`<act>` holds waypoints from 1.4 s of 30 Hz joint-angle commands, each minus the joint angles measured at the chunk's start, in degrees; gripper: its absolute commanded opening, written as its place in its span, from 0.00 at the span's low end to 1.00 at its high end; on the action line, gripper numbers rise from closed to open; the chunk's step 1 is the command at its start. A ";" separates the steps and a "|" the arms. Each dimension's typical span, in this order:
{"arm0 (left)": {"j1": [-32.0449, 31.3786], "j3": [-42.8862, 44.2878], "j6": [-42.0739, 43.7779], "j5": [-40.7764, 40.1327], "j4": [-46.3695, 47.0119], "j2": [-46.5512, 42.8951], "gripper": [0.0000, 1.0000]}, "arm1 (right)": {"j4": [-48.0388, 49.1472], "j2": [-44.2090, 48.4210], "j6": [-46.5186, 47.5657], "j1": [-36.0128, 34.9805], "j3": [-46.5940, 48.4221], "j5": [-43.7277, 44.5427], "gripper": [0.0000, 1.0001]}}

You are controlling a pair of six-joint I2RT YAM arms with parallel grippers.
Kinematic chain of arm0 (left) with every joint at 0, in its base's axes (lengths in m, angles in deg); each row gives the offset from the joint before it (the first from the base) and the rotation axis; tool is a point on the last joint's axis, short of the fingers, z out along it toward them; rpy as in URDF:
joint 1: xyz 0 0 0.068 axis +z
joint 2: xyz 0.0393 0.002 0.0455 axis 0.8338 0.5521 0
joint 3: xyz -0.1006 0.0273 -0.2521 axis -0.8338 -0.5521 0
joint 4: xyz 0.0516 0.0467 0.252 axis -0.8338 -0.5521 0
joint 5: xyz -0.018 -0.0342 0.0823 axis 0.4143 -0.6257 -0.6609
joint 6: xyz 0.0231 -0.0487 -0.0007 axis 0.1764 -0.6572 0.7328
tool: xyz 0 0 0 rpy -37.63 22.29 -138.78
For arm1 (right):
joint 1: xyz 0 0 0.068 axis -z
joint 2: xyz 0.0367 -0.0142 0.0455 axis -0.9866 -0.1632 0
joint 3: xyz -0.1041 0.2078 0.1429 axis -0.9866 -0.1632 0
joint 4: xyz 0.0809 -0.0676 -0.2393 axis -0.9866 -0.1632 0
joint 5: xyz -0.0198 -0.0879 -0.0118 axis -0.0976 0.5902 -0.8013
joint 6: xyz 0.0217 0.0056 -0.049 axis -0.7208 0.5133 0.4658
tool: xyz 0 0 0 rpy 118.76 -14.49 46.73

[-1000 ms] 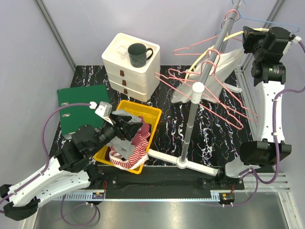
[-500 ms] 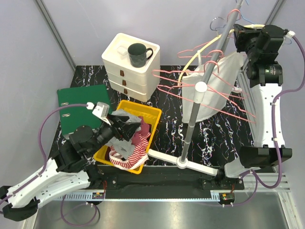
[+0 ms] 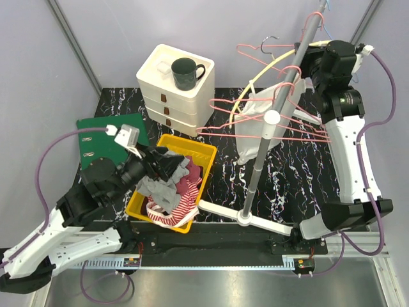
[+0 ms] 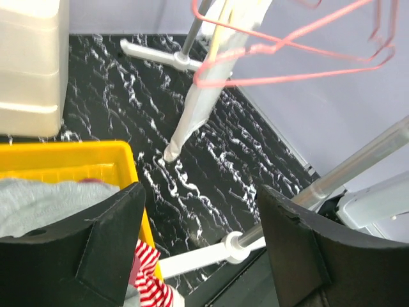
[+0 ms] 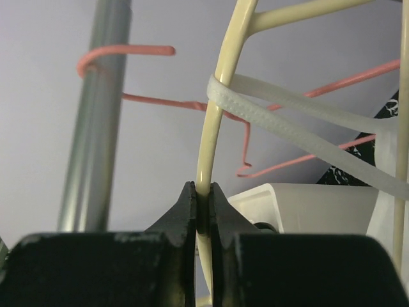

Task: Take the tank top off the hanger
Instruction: Pick up the hanger from the clothesline, then remove the tank top from the hanger.

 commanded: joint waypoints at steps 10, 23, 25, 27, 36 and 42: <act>12.47 27.47 2.91 21.33 -0.19 18.70 0.73 | 4.26 13.10 1.51 -1.11 -12.25 9.78 0.00; 24.53 67.02 0.09 48.96 2.17 57.72 0.63 | 13.74 21.20 -8.24 -1.28 -26.94 12.60 0.00; 24.53 70.36 0.27 48.87 2.54 62.37 0.63 | 14.45 19.97 -7.90 -1.37 -25.80 13.39 0.00; 24.53 72.83 -0.26 49.66 2.98 65.11 0.62 | 14.98 18.66 -6.85 -1.37 -25.01 14.09 0.00; 23.30 69.68 0.53 46.59 5.79 71.89 0.53 | 20.25 12.42 -2.89 -2.95 -21.58 13.65 0.00; 22.16 65.55 2.81 39.32 5.79 70.31 0.38 | 22.63 11.44 -2.71 -5.32 -22.10 15.06 0.00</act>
